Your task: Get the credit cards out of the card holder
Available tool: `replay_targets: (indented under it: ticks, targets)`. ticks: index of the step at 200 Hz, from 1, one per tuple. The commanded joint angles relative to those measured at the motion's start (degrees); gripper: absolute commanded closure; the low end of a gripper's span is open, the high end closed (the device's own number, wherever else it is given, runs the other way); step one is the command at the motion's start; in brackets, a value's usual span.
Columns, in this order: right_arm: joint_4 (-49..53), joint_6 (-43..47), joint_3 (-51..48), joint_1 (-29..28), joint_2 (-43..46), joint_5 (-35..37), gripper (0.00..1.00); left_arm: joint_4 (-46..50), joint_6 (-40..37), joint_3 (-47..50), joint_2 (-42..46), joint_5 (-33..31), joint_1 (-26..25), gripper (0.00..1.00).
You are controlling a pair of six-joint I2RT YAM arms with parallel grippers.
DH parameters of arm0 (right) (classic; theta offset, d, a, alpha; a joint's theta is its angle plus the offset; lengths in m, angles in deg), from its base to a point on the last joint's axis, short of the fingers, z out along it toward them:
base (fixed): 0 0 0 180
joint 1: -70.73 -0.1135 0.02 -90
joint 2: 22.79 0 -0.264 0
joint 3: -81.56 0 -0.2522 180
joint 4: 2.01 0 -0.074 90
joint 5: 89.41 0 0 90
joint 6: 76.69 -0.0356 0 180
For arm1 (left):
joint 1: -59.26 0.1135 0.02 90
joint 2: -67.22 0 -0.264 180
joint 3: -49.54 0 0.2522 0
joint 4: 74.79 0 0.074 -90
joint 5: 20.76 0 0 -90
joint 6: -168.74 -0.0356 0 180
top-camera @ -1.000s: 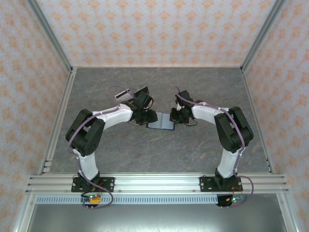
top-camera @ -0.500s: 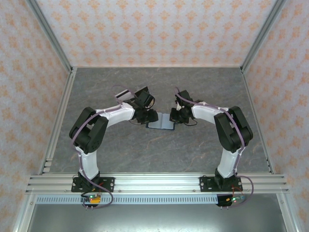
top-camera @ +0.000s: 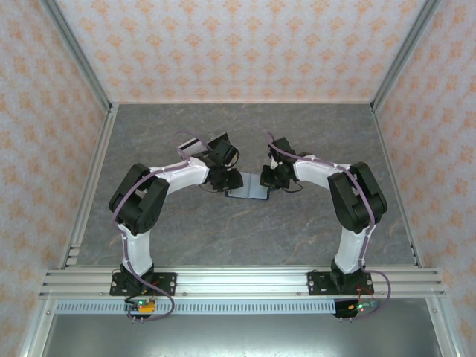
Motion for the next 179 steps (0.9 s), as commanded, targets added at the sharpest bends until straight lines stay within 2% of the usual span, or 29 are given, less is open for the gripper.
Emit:
replay_targets:
  ticks: [1, 97, 128, 179]
  targets:
    - [3.2, 1.2, 0.4, -0.6, -2.5, 2.2, 0.84, -1.5, -0.6, -0.3, 0.1, 3.1, -0.6, 0.67]
    - [3.2, 0.9, 0.2, -0.7, -2.5, 2.3, 0.85, -3.6, -1.0, 0.9, 5.9, 5.9, -0.9, 0.68]
    - [2.9, 0.8, -0.1, -0.7, -2.0, 2.2, 0.85, -8.5, 0.9, 2.1, 5.5, 10.5, -1.1, 0.68]
    - [-1.4, 0.2, -3.7, -0.7, 4.0, 1.7, 0.85, -10.9, 3.4, 0.4, 2.8, 11.5, -2.8, 0.70]
